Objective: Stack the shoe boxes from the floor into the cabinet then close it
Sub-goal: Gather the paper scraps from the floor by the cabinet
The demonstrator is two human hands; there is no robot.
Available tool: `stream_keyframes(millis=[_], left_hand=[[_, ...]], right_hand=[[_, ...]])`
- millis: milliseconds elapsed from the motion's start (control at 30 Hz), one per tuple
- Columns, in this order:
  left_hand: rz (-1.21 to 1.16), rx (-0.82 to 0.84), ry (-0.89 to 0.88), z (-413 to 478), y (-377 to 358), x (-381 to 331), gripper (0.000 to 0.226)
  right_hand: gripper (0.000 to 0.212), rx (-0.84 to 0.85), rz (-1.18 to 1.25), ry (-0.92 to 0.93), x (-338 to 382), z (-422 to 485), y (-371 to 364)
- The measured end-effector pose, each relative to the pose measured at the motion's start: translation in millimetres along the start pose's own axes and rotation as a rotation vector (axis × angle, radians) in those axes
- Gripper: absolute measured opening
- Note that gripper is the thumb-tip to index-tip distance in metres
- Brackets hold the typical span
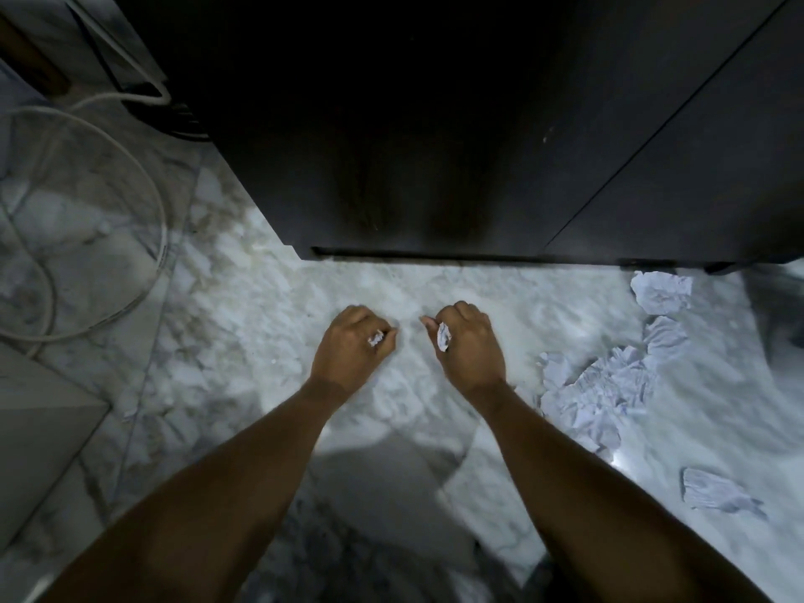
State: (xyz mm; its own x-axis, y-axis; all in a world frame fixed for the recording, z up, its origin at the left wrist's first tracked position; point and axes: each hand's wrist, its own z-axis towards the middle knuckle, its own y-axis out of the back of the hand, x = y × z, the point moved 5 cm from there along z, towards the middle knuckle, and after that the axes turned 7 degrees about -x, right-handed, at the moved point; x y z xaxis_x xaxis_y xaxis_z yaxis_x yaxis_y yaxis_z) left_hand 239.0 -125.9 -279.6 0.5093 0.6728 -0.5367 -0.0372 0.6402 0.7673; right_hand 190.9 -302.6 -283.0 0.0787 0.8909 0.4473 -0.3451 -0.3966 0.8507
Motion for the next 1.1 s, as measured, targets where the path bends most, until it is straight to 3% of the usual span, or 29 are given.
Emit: stream_keyframes(millis=[233, 333, 533, 700, 900, 1100], left_hand=[[-0.101, 0.048, 0.372, -73.1, 37.8, -38.9, 0.018], [-0.095, 0.054, 0.359, -99.9, 66.2, -61.1, 0.028], [-0.165, 0.025, 0.287, -85.9, 105.3, -135.8, 0.022], [-0.257, 0.011, 0.158, -31.9, 123.7, -218.0, 0.016], [-0.44, -0.087, -0.047, 34.5, 143.1, -346.6, 0.01], [-0.593, -0.106, -0.229, 84.8, 144.3, -475.0, 0.005]], right_hand=[[0.036, 0.022, 0.273, -0.583, 22.2, -62.7, 34.0], [0.038, -0.107, 0.378, -0.755, 36.5, -96.8, 69.7], [0.042, -0.224, 0.387, -0.712, 43.6, -134.1, 161.1], [0.029, -0.412, 0.415, -0.631, 28.5, -121.3, 266.8], [0.036, -0.653, 0.306, -0.573, 9.8, -110.0, 415.9], [0.014, -0.84, 0.183, -0.633, -17.9, -117.9, 539.7]])
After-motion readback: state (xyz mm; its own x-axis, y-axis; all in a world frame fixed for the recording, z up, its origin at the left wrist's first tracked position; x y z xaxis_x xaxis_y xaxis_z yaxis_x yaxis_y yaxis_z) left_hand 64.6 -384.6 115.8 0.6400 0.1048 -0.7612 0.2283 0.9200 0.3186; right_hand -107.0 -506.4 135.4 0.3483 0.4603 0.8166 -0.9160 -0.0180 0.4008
